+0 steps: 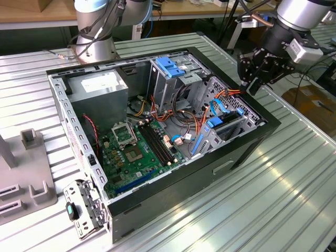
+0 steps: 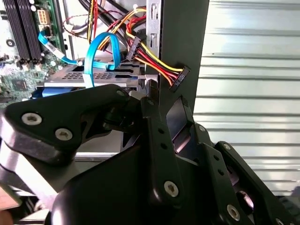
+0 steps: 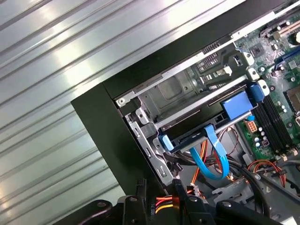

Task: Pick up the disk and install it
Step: 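Insert the second disk wire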

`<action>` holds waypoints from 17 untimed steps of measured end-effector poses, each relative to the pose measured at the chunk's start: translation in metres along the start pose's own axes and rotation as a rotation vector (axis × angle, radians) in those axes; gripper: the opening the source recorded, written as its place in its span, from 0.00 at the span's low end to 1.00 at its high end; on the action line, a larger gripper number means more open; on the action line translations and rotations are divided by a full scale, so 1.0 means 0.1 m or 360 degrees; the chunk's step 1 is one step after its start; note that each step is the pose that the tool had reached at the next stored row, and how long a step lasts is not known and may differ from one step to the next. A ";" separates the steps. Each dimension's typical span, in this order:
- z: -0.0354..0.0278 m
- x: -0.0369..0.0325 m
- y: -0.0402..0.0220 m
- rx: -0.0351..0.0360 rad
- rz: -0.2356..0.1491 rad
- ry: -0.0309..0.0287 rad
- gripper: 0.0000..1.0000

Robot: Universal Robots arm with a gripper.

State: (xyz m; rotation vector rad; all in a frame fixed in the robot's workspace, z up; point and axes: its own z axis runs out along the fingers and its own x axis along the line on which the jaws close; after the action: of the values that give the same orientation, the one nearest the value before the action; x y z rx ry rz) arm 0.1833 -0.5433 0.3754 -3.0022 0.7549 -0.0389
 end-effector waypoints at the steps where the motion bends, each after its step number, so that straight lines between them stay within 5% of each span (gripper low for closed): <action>1: 0.002 0.001 0.000 0.0006 -0.0018 0.00096 0.36; 3: 0.001 -0.006 0.003 0.0012 -0.0022 0.00208 0.36; 7: 0.002 -0.007 0.004 0.0013 -0.0023 0.00223 0.36; 11: 0.014 -0.014 -0.010 0.0025 -0.0023 0.00428 0.36; 17: 0.049 -0.057 -0.093 0.0027 -0.0024 0.00460 0.36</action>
State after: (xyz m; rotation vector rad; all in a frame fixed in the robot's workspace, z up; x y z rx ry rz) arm 0.1828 -0.5322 0.3709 -2.9975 0.7311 -0.0889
